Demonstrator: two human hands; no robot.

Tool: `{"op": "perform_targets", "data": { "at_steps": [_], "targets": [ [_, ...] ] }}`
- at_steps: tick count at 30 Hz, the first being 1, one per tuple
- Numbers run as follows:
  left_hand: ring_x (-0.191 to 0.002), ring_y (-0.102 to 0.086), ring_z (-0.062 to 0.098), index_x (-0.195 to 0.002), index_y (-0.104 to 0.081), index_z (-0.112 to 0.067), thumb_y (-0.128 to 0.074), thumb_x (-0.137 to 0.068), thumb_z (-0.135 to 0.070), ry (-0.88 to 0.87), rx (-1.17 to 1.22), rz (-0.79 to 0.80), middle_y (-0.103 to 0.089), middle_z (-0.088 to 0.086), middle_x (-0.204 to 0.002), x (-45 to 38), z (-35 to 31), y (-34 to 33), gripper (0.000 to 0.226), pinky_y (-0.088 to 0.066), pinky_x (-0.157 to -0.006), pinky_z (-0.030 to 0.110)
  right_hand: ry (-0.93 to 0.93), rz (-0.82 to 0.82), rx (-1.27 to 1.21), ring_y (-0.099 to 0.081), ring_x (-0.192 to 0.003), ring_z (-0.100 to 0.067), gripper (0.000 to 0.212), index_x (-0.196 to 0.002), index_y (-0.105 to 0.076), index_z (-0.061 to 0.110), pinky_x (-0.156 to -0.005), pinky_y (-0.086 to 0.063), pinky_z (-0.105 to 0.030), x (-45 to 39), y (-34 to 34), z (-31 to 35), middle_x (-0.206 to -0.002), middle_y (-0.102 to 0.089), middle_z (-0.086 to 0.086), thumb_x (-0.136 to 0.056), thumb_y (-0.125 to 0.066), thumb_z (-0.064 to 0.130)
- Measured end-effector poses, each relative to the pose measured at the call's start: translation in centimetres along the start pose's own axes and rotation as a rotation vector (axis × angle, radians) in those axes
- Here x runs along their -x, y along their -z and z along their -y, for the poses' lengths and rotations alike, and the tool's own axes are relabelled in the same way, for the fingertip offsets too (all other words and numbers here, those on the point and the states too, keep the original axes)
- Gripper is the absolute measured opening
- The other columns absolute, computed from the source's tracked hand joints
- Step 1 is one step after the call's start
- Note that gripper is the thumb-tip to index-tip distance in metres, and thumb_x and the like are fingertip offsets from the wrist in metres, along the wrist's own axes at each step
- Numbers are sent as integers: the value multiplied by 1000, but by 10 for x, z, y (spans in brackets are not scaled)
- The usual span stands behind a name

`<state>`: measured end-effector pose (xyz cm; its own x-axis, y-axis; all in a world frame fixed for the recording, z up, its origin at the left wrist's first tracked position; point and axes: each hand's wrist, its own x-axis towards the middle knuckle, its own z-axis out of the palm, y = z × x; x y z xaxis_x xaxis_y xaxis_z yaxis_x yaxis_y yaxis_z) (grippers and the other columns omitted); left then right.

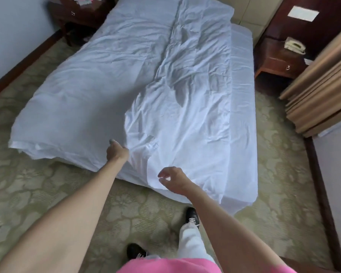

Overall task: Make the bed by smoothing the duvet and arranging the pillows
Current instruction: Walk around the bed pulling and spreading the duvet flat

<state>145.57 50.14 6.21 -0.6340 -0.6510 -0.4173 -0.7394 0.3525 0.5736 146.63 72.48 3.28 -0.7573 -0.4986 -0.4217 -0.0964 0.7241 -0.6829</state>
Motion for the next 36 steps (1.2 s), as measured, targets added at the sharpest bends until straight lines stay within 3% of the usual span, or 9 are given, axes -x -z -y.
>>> {"op": "perform_targets", "data": {
  "at_steps": [2, 4, 7, 15, 19, 22, 26, 31, 36],
  "targets": [
    [-114, -57, 40, -126, -45, 1, -47, -97, -10, 5, -127, 73, -56, 24, -126, -3, 22, 7, 32, -50, -92, 43, -106, -24, -100, -69, -90, -23, 16, -101, -71, 12, -80, -56, -31, 8, -5, 3, -94, -72, -7, -92, -58, 14],
    [-92, -67, 35, -112, -53, 0, -46, -92, -7, -2, -191, 169, -67, 23, -105, 3, 32, 10, 22, -57, -80, 38, -212, 57, -134, -70, -78, -25, 12, -97, -66, 12, -70, -57, -32, 15, -5, 3, -85, -70, -9, -92, -55, 12],
    [-68, -71, 27, -100, -58, 0, -44, -90, -6, -47, -240, 355, -69, 18, -78, 21, 34, 7, 18, -59, -64, 33, -298, 180, -26, -67, -70, -22, 12, -98, -64, 10, -71, -59, -34, 27, 4, -4, -81, -71, -10, -94, -53, 13],
    [-62, -69, 20, -94, -56, -12, -45, -91, -12, -267, -339, 596, -71, 14, -91, 25, 48, 25, 11, -47, -49, 24, -372, 2, -12, -69, -67, -16, 15, -101, -65, 8, -63, -58, -29, 26, 16, 10, -87, -74, -11, -97, -53, 15],
    [-67, -71, 24, -84, -53, -14, -39, -89, -8, -365, -406, 599, -71, 18, -90, 8, 37, 49, 16, -48, -51, 26, -305, -57, 59, -66, -60, -13, 17, -99, -67, 8, -54, -50, -21, 5, 15, 41, -79, -72, -6, -96, -54, 18],
    [-73, -73, 28, -83, -52, -13, -36, -89, -8, -429, -400, 583, -70, 19, -89, -11, 20, 66, 18, -48, -54, 30, -266, -49, 162, -61, -66, -18, 21, -72, -58, 13, -62, -51, -31, -22, 19, 67, -75, -63, -2, -91, -59, 23],
    [-69, -72, 26, -92, -57, -7, -34, -88, -10, -417, -370, 570, -71, 18, -91, -51, 12, 97, 23, -45, -55, 29, -239, -63, 266, -53, -77, -21, 31, -58, -44, 22, -62, -39, -25, -84, 20, 104, -85, -51, -2, -85, -60, 21],
    [-56, -66, 17, -98, -58, -5, -34, -91, -12, -305, -375, 505, -71, 12, -89, -127, 44, 170, 26, -45, -54, 27, -91, 32, 330, -48, -84, -22, 35, -58, -40, 24, -71, -36, -24, -191, -13, 186, -88, -50, -5, -86, -59, 14],
    [-61, -69, 18, -92, -57, -10, -38, -94, -13, -102, -348, 368, -72, 7, -81, -200, 107, 263, 19, -48, -52, 25, 70, 216, 367, -46, -81, -24, 36, -59, -38, 25, -70, -36, -25, -278, -70, 288, -82, -45, -3, -87, -58, 17]
  ]
}}
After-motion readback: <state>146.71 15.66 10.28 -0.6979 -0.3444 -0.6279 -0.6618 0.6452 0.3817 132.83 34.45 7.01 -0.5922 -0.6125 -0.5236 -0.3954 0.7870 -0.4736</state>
